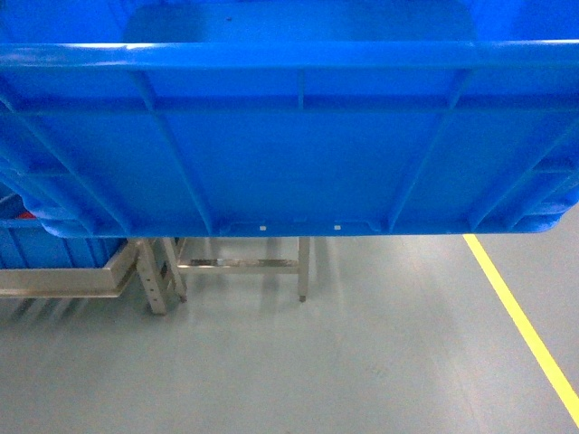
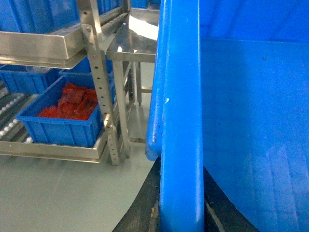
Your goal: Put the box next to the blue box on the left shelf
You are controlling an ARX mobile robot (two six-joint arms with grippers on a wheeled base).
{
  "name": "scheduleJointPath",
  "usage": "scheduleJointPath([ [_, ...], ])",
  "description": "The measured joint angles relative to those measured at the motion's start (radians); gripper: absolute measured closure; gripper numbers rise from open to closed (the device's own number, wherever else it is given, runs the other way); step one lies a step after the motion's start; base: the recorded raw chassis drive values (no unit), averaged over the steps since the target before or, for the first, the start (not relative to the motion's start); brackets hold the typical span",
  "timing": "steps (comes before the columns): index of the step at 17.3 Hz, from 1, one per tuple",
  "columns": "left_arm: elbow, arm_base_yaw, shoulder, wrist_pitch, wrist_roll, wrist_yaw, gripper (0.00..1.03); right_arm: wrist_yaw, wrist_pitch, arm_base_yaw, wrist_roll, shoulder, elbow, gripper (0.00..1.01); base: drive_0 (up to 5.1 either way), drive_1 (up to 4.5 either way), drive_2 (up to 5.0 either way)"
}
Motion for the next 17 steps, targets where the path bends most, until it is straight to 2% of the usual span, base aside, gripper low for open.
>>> scheduleJointPath([
  [17,0.000,0.000,-0.002,-0.006,0.002,-0.002,0.94,-0.002,-0.004,0.000,0.003,0.003,0.000,0.93,-5.0,2.42,2.4],
])
